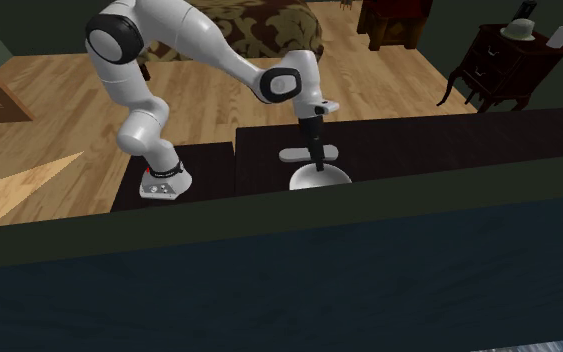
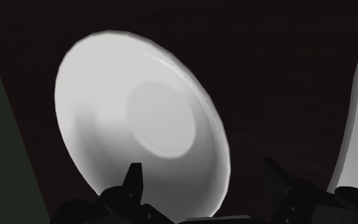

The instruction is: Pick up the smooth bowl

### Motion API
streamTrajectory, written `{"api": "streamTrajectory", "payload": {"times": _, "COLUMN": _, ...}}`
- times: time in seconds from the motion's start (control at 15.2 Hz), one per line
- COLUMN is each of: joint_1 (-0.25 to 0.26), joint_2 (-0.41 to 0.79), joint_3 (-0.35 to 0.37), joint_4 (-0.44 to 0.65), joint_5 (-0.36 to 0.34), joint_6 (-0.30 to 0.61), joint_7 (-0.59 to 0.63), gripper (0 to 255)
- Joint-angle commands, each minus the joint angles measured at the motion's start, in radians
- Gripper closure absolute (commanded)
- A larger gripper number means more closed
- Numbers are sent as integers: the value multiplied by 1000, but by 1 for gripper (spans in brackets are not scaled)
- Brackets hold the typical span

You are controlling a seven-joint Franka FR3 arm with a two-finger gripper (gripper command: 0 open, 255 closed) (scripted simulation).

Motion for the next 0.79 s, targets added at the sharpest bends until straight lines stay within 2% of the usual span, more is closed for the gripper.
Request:
{"api": "streamTrajectory", "payload": {"times": 0.0, "joint_1": 0, "joint_2": 12, "joint_3": -1, "joint_4": -14, "joint_5": -16, "joint_6": 22, "joint_7": 21, "gripper": 0}}
{"api": "streamTrajectory", "payload": {"times": 0.33, "joint_1": -2, "joint_2": 35, "joint_3": -5, "joint_4": -33, "joint_5": -39, "joint_6": 57, "joint_7": 52, "gripper": 0}}
{"api": "streamTrajectory", "payload": {"times": 0.4, "joint_1": -1, "joint_2": 34, "joint_3": -4, "joint_4": -33, "joint_5": -40, "joint_6": 56, "joint_7": 53, "gripper": 255}}
{"api": "streamTrajectory", "payload": {"times": 0.73, "joint_1": -1, "joint_2": 34, "joint_3": -4, "joint_4": -33, "joint_5": -39, "joint_6": 55, "joint_7": 52, "gripper": 255}}
